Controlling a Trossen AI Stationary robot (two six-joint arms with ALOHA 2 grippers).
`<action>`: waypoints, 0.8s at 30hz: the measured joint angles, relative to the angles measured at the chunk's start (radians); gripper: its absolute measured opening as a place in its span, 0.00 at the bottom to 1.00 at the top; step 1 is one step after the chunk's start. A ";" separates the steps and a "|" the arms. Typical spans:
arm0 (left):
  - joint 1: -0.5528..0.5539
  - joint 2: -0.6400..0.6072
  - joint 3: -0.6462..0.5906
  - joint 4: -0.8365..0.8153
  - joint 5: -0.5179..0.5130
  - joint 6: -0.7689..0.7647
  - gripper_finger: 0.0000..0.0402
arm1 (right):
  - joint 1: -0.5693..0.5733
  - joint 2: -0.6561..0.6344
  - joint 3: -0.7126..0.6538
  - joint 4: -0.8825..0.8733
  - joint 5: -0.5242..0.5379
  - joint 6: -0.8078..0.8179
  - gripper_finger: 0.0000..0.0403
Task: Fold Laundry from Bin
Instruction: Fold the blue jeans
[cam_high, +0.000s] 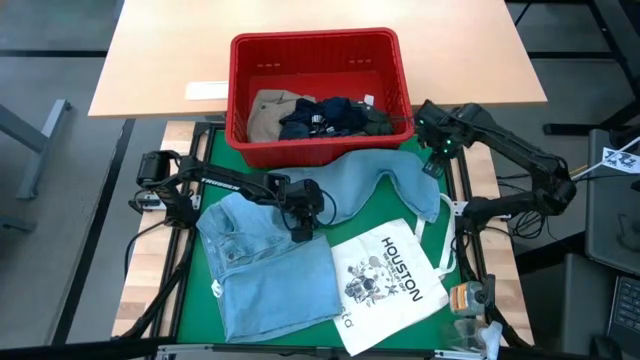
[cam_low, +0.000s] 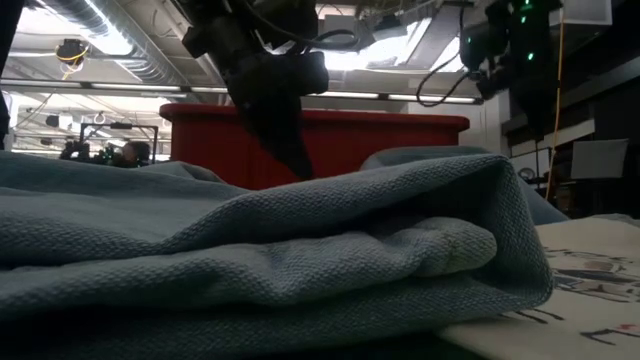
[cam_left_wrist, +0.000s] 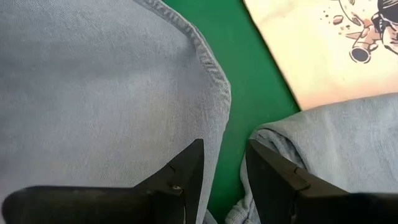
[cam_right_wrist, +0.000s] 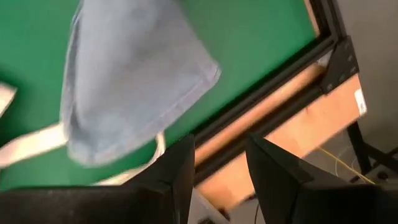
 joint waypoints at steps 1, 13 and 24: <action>0.000 0.000 0.000 0.000 0.000 -0.004 0.28 | -0.016 0.002 -0.013 0.039 -0.004 -0.022 0.35; -0.014 0.000 0.000 0.001 0.001 -0.030 0.28 | -0.049 0.023 -0.048 0.186 -0.154 -0.174 0.35; -0.013 0.000 0.000 0.001 0.001 -0.071 0.28 | -0.050 0.023 -0.048 0.224 -0.243 -0.256 0.35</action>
